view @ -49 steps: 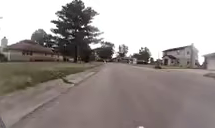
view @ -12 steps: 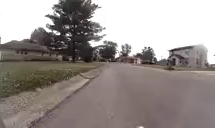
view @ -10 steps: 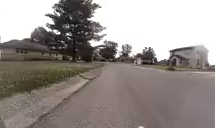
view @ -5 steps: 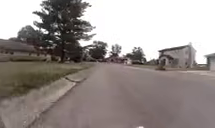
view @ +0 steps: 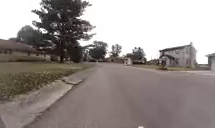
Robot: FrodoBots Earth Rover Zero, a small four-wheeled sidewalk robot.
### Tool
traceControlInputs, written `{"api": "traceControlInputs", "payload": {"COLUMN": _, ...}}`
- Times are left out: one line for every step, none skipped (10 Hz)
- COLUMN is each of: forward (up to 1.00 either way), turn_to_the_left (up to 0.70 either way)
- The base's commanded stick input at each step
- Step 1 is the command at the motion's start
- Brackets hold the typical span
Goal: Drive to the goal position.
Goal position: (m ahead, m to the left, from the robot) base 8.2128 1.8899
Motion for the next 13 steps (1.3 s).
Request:
{"api": "traceControlInputs", "payload": {"forward": 0.70, "turn_to_the_left": 0.01}}
{"api": "traceControlInputs", "payload": {"forward": 0.70, "turn_to_the_left": 0.01}}
{"api": "traceControlInputs", "payload": {"forward": 0.70, "turn_to_the_left": 0.01}}
{"api": "traceControlInputs", "payload": {"forward": 0.70, "turn_to_the_left": 0.01}}
{"api": "traceControlInputs", "payload": {"forward": 0.70, "turn_to_the_left": 0.01}}
{"api": "traceControlInputs", "payload": {"forward": 0.70, "turn_to_the_left": -0.22}}
{"api": "traceControlInputs", "payload": {"forward": 0.70, "turn_to_the_left": -0.34}}
{"api": "traceControlInputs", "payload": {"forward": 0.70, "turn_to_the_left": -0.34}}
{"api": "traceControlInputs", "payload": {"forward": 0.70, "turn_to_the_left": -0.34}}
{"api": "traceControlInputs", "payload": {"forward": 0.70, "turn_to_the_left": -0.20}}
{"api": "traceControlInputs", "payload": {"forward": 0.70, "turn_to_the_left": 0.01}}
{"api": "traceControlInputs", "payload": {"forward": 0.70, "turn_to_the_left": 0.01}}
{"api": "traceControlInputs", "payload": {"forward": 0.70, "turn_to_the_left": 0.01}}
